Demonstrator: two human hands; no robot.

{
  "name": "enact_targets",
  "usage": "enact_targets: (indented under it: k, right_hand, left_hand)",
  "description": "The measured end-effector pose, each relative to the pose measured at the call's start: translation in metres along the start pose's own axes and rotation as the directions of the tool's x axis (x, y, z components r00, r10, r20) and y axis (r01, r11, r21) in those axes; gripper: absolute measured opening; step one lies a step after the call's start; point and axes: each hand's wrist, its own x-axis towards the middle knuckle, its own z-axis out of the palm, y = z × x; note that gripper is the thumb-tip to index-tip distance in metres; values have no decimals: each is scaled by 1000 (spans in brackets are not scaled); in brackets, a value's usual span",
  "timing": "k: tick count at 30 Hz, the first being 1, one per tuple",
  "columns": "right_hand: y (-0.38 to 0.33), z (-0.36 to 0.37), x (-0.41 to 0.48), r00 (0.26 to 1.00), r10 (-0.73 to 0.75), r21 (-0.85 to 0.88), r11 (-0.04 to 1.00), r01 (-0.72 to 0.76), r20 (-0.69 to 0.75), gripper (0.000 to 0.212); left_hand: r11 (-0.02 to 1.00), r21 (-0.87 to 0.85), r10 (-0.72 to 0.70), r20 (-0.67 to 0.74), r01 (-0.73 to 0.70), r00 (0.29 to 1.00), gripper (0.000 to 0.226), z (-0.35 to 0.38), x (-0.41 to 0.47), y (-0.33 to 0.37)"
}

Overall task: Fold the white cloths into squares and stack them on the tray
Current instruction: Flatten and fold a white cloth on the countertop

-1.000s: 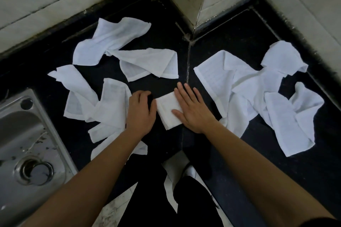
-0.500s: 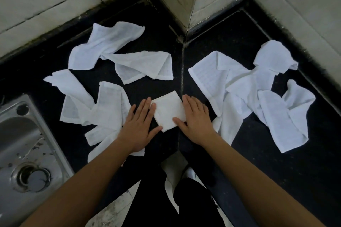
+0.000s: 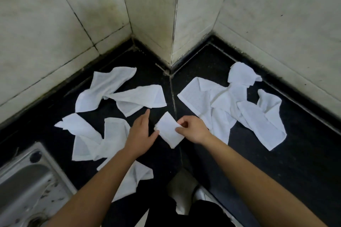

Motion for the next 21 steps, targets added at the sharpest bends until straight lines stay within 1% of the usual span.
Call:
enact_targets:
  k: [2,4,5,6,9,10,11,13,15,18,19,21]
  right_hand:
    - [-5,-8,-11,996,-84,-41,996,83,-8,7]
    - [-7,-17,-22,990,-138,-74,988,137,-9,4]
    - [-8,-21,-29,989,-150,-77,986,148,-19,3]
    - [-7,-25,-39,988,-148,-70,987,145,-43,4]
    - [2,-33,-60,991,-103,-26,994,102,-80,7]
    - [8,-35,-68,993,-77,8,997,78,-88,6]
    - [14,-38,-76,993,-57,47,997,62,-103,5]
    - [30,-44,-96,989,4,135,991,17,-150,7]
    - [43,-51,-115,984,74,246,969,-33,-161,13]
    - [57,-65,-150,978,136,462,885,-47,-160,37]
    - [63,-69,-165,977,136,526,850,-28,-168,39]
    - [72,-76,-199,972,131,627,779,22,-197,29]
  left_hand:
    - [993,50,107,10,-108,994,94,-15,11,12]
    - [977,82,189,98,-197,977,96,-25,22,25]
    - [970,84,214,160,-230,963,91,-28,26,31]
    - [959,79,249,220,-272,943,78,-30,30,38]
    - [937,6,331,292,-348,897,22,-27,38,48]
    - [938,-60,342,309,-341,887,13,-25,37,53]
    - [940,-145,340,338,-308,878,9,-23,36,58]
    - [927,-311,334,423,-212,842,8,-20,31,75]
    - [902,-416,326,480,-115,814,4,-21,24,94]
    - [852,-524,322,519,-3,792,5,-24,7,129]
    - [839,-543,322,525,19,788,6,-24,-1,143]
    - [815,-577,329,541,57,774,7,-20,-19,172]
